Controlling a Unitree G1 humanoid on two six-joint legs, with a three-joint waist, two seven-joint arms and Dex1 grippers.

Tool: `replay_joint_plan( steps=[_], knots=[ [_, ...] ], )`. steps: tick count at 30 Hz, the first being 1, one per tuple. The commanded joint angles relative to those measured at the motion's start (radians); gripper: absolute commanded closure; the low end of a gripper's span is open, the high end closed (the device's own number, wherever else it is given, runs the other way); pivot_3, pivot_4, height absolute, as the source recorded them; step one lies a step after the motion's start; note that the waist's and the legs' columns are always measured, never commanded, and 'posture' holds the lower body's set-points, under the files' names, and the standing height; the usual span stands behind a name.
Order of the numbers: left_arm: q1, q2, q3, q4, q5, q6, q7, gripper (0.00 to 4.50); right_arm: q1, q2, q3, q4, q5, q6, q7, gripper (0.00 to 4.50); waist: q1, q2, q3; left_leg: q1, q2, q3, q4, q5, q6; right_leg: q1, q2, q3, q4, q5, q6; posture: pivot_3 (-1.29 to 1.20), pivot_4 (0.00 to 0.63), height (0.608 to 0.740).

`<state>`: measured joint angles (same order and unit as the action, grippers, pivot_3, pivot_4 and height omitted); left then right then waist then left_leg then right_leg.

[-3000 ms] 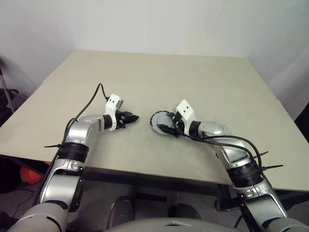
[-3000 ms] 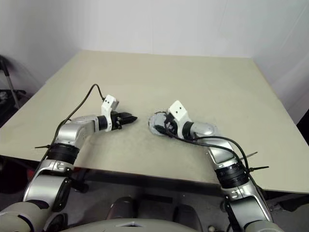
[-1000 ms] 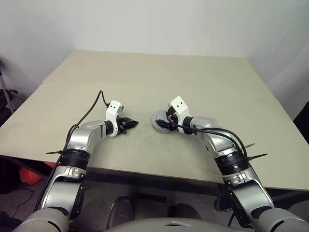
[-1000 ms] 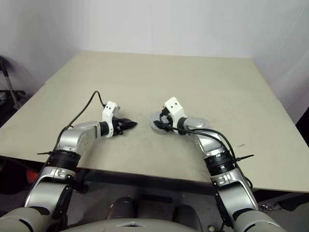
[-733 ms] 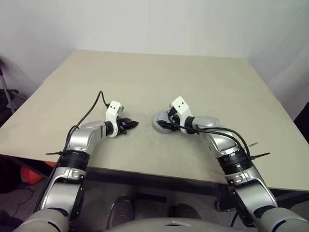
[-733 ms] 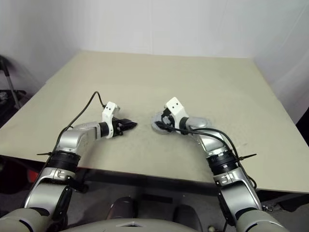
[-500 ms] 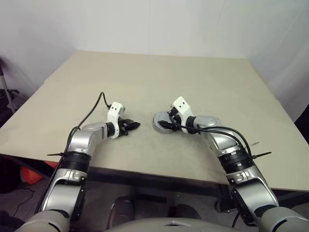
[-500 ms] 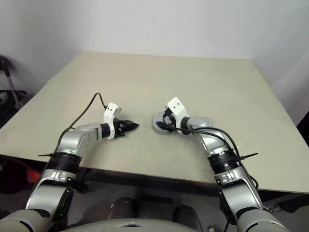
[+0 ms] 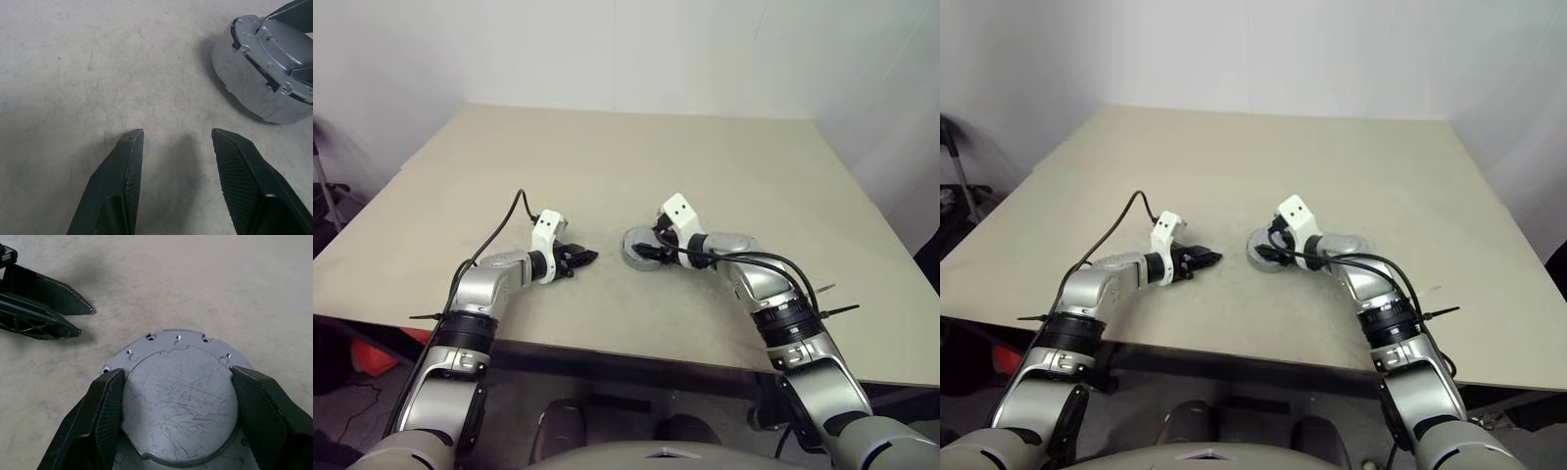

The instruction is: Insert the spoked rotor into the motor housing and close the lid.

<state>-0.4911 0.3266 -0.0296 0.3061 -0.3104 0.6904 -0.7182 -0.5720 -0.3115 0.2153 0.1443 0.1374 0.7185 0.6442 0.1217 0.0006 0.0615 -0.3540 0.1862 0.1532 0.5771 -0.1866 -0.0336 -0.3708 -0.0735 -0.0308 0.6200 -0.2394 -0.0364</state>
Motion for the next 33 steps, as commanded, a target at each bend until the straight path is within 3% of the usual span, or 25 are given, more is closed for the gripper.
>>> replay_joint_plan(
  steps=[1,19,33],
  knots=[
    [-0.008,0.000,0.010,-0.030,-0.011,0.000,0.000,2.14,-0.032,0.009,-0.021,-0.016,0.005,0.008,-0.018,1.53,-0.001,0.000,0.000,0.000,0.000,0.000,0.000,0.000,0.000,0.000,0.000,0.000,0.000,0.000,0.000,0.00,0.000,0.740],
    [-0.011,0.003,0.003,-0.015,-0.001,-0.013,0.001,2.14,-0.044,0.088,-0.108,-0.064,0.057,-0.025,-0.082,1.53,-0.004,0.000,0.000,-0.003,0.000,0.000,-0.001,0.000,0.000,-0.004,0.000,0.000,-0.001,0.000,0.000,0.00,0.000,0.740],
    [-0.020,0.005,0.000,0.001,0.005,-0.027,-0.002,2.14,-0.031,0.021,-0.052,-0.018,0.014,-0.034,-0.042,1.53,-0.001,0.000,0.000,-0.012,0.000,0.000,-0.001,0.000,0.000,-0.013,0.000,0.000,0.000,0.000,0.000,0.00,0.000,0.740]
  ],
)
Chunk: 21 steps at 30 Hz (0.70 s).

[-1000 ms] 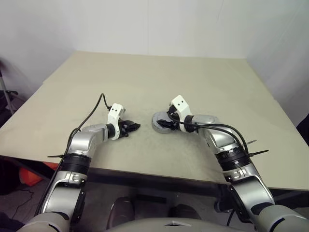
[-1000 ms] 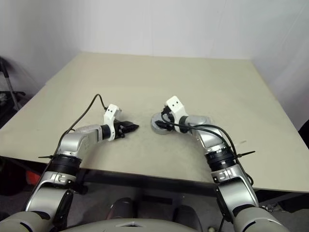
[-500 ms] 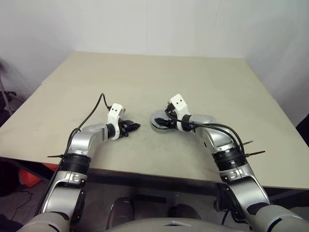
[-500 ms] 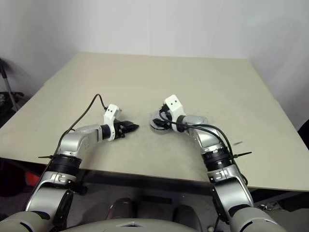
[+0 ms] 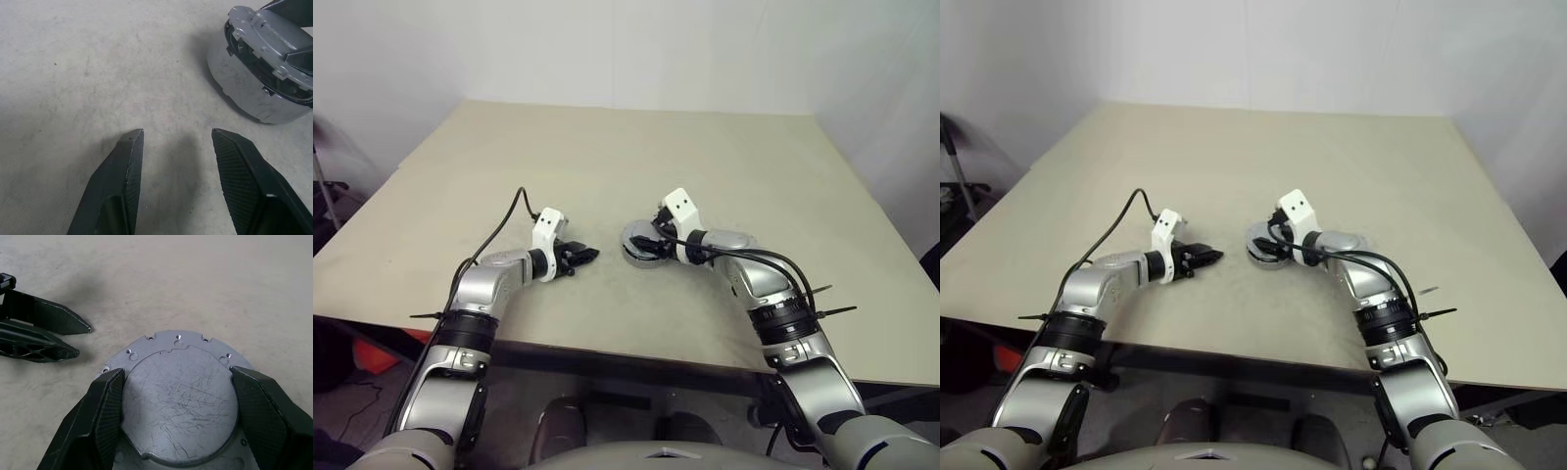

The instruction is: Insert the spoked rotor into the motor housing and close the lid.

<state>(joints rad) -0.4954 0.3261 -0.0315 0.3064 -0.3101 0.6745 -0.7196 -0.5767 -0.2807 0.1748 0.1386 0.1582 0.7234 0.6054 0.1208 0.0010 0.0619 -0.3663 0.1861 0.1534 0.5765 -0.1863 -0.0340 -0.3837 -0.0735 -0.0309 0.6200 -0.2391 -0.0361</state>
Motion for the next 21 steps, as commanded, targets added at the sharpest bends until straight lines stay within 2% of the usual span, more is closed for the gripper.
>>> replay_joint_plan(
  steps=[1,21],
  knots=[
    [-0.015,0.005,0.001,-0.001,0.005,-0.011,0.000,2.14,-0.024,-0.009,-0.010,-0.008,-0.009,-0.041,-0.005,1.53,0.000,0.000,0.000,0.000,0.000,0.000,0.000,0.000,0.000,0.000,0.000,0.000,0.000,0.000,0.000,0.00,0.000,0.740],
    [-0.002,0.007,0.006,-0.017,0.001,-0.004,0.009,2.14,0.024,-0.039,0.023,0.013,-0.030,-0.064,0.020,1.53,0.000,0.000,0.000,0.000,0.000,0.000,0.001,0.000,0.000,0.000,0.000,0.000,0.000,0.000,0.000,0.00,0.000,0.740]
  ],
)
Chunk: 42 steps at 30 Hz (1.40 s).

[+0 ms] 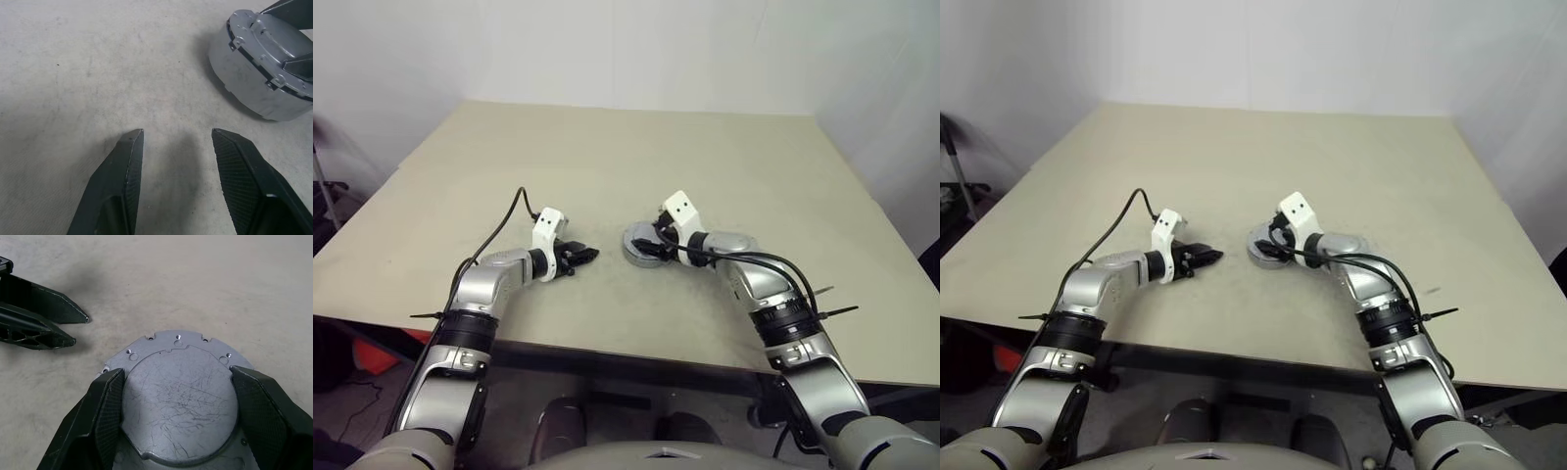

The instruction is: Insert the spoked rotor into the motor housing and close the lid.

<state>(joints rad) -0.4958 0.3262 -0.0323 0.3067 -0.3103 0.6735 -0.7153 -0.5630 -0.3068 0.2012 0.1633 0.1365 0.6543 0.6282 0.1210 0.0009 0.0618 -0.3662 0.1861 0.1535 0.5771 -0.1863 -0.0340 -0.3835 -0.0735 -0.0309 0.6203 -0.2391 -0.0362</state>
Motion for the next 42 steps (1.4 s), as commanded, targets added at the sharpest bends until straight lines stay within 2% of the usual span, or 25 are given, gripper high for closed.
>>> replay_joint_plan(
  steps=[1,7,16,26,42],
  knots=[
    [-0.001,0.007,0.006,-0.017,0.001,-0.003,0.005,2.14,0.010,-0.012,-0.002,-0.007,-0.011,0.002,-0.005,1.53,0.000,0.000,0.000,0.000,0.000,0.000,0.000,0.000,0.000,0.000,0.000,0.000,0.000,0.000,0.000,0.00,0.000,0.740],
    [-0.004,0.006,0.007,-0.013,0.001,-0.003,0.006,2.14,0.007,0.001,0.003,0.026,-0.023,-0.012,-0.024,1.53,0.000,0.000,0.000,0.000,0.000,0.000,0.000,0.000,0.000,0.000,0.000,0.000,0.000,0.000,0.000,0.00,0.000,0.740],
    [-0.002,0.009,0.008,-0.012,0.001,-0.003,0.004,2.14,-0.019,0.026,-0.062,-0.032,0.054,0.041,-0.011,1.53,-0.001,0.000,0.000,0.001,0.000,0.000,0.001,0.000,0.000,0.000,0.000,0.000,0.001,0.000,0.000,0.00,0.000,0.740],
    [-0.015,0.005,0.003,0.001,0.005,-0.011,0.000,2.14,0.022,0.016,0.001,0.025,-0.018,-0.004,-0.034,1.53,-0.001,0.000,0.000,0.001,0.000,0.000,0.001,0.000,0.000,0.000,0.000,0.000,0.001,0.000,0.000,0.00,0.000,0.740],
    [-0.006,0.006,0.009,-0.007,0.003,-0.011,0.006,2.14,-0.002,0.038,-0.012,0.041,-0.005,0.004,-0.031,1.53,-0.001,0.000,0.000,0.004,0.000,0.000,0.001,0.000,0.000,0.004,0.000,0.000,0.001,0.000,0.000,0.00,0.000,0.740]
  ],
)
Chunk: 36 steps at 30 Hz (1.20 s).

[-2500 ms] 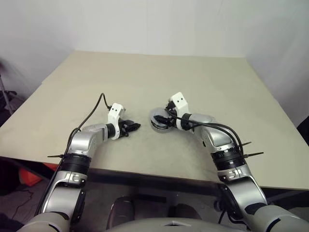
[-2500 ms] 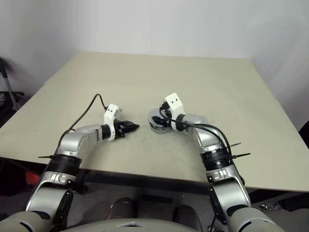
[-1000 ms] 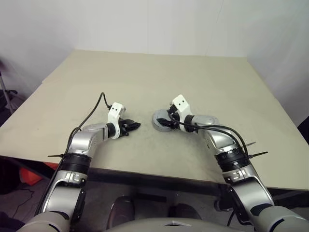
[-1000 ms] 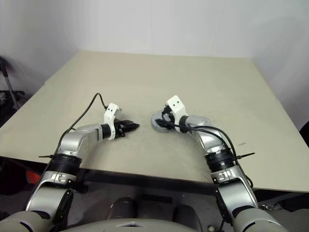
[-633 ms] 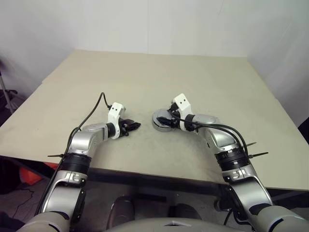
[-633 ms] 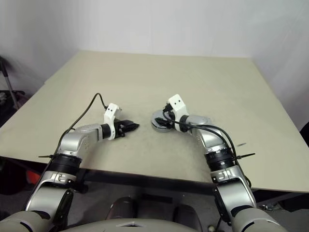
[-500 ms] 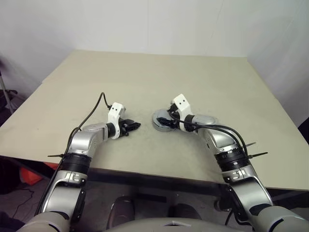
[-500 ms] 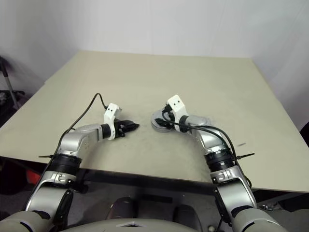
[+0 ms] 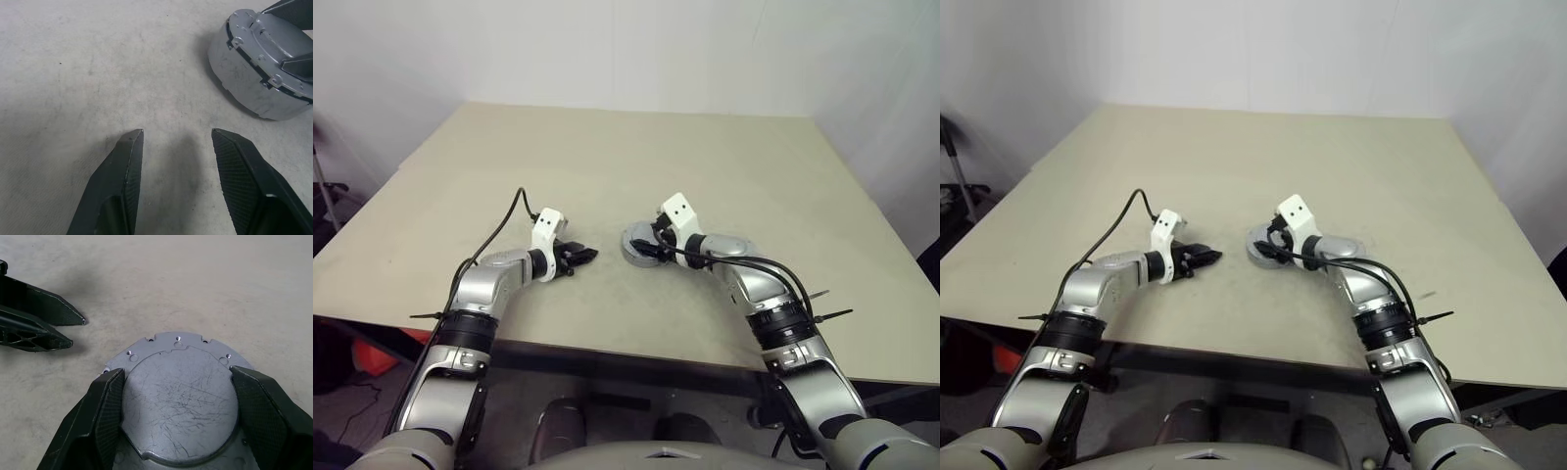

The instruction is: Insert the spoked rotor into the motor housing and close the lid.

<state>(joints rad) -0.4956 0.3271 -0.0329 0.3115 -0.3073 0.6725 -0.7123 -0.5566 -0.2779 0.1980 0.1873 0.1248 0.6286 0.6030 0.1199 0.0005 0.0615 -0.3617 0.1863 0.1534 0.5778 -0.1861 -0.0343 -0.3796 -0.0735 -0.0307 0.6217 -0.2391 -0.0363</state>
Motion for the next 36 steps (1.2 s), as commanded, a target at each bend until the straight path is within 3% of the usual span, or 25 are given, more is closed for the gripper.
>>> replay_joint_plan(
  steps=[1,29,36],
  knots=[
    [-0.006,0.005,0.009,-0.012,0.000,-0.009,0.003,2.14,-0.013,0.011,-0.010,0.016,0.006,0.033,-0.006,1.53,0.000,0.000,0.000,0.000,0.000,0.000,0.000,0.000,0.000,0.000,0.000,0.000,0.000,0.000,0.000,0.00,0.000,0.740],
    [0.005,0.001,0.001,-0.008,0.006,-0.014,0.010,2.14,-0.028,0.043,-0.045,-0.050,0.048,0.080,0.007,1.53,-0.014,0.000,0.000,0.000,0.000,0.000,0.000,0.000,0.000,0.000,0.000,0.000,0.000,0.000,0.000,0.00,0.000,0.740],
    [0.010,0.000,-0.001,-0.014,0.006,-0.014,0.012,2.14,-0.021,0.030,-0.009,-0.018,-0.002,0.046,-0.016,1.53,-0.016,0.000,0.000,0.000,0.000,0.000,0.000,0.000,0.000,0.000,0.000,0.000,-0.001,0.000,0.000,0.00,0.000,0.740]
  ],
)
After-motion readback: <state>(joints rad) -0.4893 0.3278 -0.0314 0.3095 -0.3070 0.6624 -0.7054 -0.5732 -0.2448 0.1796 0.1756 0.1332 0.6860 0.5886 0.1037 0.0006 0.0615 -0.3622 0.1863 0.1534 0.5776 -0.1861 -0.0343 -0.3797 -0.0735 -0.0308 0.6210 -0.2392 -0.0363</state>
